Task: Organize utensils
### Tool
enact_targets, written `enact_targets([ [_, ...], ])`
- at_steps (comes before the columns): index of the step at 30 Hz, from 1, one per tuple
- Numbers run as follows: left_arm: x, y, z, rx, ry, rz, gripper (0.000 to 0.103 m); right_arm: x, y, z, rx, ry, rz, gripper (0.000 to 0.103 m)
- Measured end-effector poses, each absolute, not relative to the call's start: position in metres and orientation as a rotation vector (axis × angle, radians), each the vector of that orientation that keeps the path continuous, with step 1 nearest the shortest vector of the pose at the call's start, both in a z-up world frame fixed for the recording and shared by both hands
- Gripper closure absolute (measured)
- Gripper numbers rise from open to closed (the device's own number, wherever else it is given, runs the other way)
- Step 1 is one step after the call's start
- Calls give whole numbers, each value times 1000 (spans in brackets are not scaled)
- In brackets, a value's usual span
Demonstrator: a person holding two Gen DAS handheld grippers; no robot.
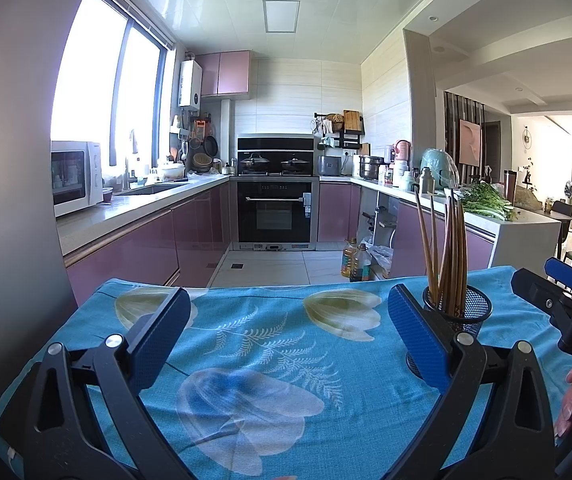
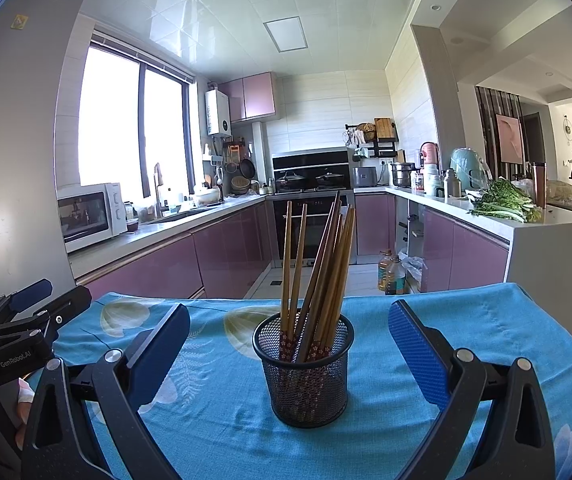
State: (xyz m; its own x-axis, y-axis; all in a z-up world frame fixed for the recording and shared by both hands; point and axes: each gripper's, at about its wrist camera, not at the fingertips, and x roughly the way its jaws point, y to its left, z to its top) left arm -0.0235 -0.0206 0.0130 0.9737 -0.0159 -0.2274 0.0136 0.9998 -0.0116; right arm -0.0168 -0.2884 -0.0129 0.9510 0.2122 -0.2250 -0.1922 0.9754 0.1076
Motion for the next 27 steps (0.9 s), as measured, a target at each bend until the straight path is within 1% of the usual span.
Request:
enact_targets([
  [27,-25,-21,13,-10,226,-10,6,-18,-288,-13,88,239,203,7],
])
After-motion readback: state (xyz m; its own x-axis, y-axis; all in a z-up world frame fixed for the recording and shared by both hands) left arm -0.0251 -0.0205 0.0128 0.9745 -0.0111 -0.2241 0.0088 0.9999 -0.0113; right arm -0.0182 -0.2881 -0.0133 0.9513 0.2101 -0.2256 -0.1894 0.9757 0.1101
